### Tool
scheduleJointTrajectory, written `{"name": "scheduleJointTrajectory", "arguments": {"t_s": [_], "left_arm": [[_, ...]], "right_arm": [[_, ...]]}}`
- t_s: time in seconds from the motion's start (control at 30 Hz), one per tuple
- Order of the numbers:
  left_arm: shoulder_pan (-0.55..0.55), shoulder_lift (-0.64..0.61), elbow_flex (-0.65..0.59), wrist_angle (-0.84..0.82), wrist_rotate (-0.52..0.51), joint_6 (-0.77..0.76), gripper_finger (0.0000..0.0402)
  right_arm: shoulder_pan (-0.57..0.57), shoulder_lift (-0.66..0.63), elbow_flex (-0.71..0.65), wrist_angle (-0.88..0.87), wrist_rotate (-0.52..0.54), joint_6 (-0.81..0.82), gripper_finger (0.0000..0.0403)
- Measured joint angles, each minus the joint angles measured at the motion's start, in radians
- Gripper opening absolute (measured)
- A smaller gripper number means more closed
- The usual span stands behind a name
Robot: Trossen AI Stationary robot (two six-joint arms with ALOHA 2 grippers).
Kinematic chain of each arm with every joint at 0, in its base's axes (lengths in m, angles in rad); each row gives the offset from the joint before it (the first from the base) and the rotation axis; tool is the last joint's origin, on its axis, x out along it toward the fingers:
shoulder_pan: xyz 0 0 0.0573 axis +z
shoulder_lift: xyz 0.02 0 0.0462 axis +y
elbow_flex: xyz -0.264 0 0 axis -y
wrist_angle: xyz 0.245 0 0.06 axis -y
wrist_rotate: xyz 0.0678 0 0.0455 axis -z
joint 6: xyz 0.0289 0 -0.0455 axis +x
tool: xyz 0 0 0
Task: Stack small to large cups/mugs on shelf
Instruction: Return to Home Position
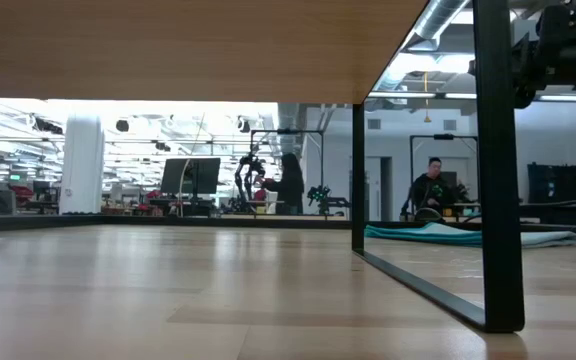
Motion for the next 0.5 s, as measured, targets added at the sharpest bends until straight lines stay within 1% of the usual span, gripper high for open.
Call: {"name": "scheduleJointTrajectory", "arguments": {"t_s": [0.1, 0.27, 0.33, 0.4, 0.43, 0.5], "left_arm": [[0.146, 0.0, -0.032, 0.028, 0.097, -0.002, 0.0197], [0.355, 0.0, -0.029, 0.016, 0.317, 0.003, 0.0197], [0.42, 0.001, -0.009, -0.05, 0.372, -0.015, 0.0197], [0.47, 0.001, 0.008, -0.151, 0.433, -0.047, 0.0197], [0.49, 0.001, 0.015, -0.198, 0.474, -0.058, 0.0197], [0.521, 0.001, 0.019, -0.229, 0.549, -0.088, 0.0197]], "right_arm": [[0.0, 0.0, 0.0, 0.0, 0.0, 0.0, 0.0086], [0.0, 0.0, 0.0, 0.0, 0.01, 0.005, 0.0086], [-0.001, 0.0, 0.0, -0.015, 0.039, 0.011, 0.0086], [-0.001, 0.0, 0.0, -0.052, 0.048, 0.002, 0.0086], [-0.001, 0.0, -0.001, -0.063, 0.041, -0.007, 0.0086], [-0.001, 0.0, -0.001, -0.072, 0.016, -0.021, 0.0086]]}}
